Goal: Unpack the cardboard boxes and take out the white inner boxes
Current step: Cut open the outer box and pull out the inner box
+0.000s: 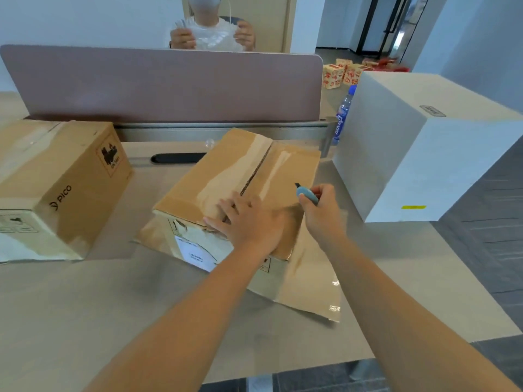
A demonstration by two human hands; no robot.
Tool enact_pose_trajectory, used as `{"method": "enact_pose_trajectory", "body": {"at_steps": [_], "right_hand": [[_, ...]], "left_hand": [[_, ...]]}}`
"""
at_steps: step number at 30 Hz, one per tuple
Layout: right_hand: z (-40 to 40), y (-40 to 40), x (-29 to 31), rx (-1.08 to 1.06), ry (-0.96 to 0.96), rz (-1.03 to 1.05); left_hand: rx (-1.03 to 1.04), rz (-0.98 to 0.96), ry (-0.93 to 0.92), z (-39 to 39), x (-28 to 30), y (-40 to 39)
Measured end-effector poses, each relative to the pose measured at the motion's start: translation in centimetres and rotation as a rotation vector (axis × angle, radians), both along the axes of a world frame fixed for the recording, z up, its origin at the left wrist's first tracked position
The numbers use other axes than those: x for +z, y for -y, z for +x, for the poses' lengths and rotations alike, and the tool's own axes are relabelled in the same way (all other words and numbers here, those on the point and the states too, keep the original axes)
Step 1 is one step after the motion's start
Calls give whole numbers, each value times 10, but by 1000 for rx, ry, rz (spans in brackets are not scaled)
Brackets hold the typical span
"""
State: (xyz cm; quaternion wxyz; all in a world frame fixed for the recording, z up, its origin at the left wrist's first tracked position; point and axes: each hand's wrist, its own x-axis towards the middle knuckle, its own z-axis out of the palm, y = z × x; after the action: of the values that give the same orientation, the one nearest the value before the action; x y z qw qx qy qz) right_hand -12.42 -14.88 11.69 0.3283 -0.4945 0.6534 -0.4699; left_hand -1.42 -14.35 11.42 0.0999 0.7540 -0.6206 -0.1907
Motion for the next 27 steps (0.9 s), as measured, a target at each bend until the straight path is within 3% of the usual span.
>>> {"method": "enact_pose_trajectory", "body": {"at_steps": [3, 5, 9, 14, 20, 27], "right_hand": [[-11, -8, 2, 20, -86, -24], [-14, -12, 2, 33, -91, -42], [-7, -20, -3, 43, -63, -64], [14, -23, -15, -71, 18, -151], [19, -10, -17, -50, -85, -171], [2, 15, -8, 64, -275, -117]], "left_hand": [[-6, -44, -225, -10, 8, -5], [-67, -93, -234, 6, 8, 0], [-308, -249, -34, 58, 18, 20], [-604, -70, 365, 100, 9, 44], [-509, -21, 419, 98, -7, 33], [-198, -5, 367, 76, -11, -7]]}}
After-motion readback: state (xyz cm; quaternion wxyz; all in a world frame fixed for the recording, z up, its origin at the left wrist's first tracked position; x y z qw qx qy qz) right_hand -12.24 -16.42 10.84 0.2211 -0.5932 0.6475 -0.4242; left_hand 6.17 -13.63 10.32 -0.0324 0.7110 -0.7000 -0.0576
